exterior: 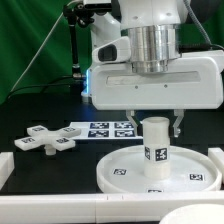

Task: Assemble round table

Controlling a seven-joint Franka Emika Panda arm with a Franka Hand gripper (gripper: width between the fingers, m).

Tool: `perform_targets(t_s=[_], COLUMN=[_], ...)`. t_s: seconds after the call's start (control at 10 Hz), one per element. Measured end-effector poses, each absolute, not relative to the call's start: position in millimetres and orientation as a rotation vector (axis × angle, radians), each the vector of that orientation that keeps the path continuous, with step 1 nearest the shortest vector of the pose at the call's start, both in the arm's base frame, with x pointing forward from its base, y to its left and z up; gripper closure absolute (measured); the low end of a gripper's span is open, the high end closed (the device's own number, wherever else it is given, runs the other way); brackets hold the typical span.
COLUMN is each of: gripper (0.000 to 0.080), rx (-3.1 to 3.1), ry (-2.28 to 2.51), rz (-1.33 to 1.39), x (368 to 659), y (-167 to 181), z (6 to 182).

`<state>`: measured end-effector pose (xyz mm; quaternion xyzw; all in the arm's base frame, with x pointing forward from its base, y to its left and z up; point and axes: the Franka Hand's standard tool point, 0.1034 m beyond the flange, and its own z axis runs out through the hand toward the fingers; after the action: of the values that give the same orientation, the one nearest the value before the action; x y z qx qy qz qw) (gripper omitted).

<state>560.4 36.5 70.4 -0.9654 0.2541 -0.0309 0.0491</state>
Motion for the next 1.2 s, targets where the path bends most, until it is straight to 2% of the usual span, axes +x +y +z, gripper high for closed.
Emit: perform_targets(t_s=[0.7,1.2], gripper=[0.0390,0.0390], rx=[-2.578,-2.278], ry=[1.521,1.884], rz=[-0.028,0.028], x=[558.2,558.6], y=[40.4,38.9], z=[70.1,70.2])
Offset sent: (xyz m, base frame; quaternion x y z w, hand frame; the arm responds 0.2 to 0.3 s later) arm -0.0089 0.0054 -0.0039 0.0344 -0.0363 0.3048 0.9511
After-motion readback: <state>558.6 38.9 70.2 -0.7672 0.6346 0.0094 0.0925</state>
